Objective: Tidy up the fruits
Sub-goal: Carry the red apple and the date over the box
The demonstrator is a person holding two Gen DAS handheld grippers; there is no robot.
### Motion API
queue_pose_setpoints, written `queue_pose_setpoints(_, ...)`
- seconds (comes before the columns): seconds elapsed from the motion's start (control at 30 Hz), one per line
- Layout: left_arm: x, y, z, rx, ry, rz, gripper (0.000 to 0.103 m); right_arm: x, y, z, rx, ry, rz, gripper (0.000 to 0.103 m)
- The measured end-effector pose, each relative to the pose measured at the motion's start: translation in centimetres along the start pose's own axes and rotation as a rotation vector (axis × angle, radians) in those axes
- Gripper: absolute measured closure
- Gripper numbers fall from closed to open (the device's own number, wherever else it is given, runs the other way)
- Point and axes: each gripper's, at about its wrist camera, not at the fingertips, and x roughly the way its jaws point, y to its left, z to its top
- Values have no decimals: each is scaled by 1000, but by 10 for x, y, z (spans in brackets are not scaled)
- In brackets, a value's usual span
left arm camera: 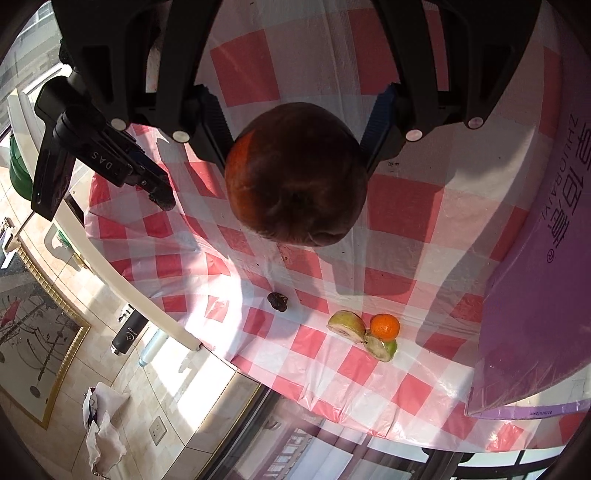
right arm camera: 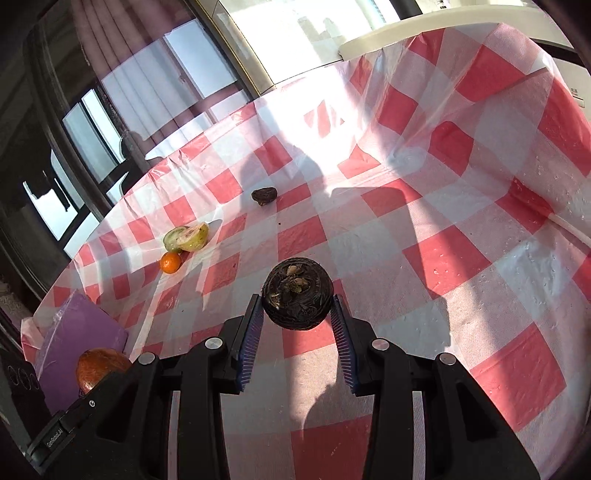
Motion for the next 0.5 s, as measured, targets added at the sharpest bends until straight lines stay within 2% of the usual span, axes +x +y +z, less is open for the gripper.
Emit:
queue_pose_setpoints(0.1, -14, 6, -7, -19, -11, -4, 39, -14, 15, -17, -52, 4, 14, 65)
queue_pose_setpoints(0.27, -29, 13, -14, -25, -13, 17, 39, -24, 26, -31, -67, 14, 35, 65)
queue_pose_setpoints(0.5, -57, -10, -19, 84, -40, 52, 39, -42, 34, -33, -85, 5, 45, 65)
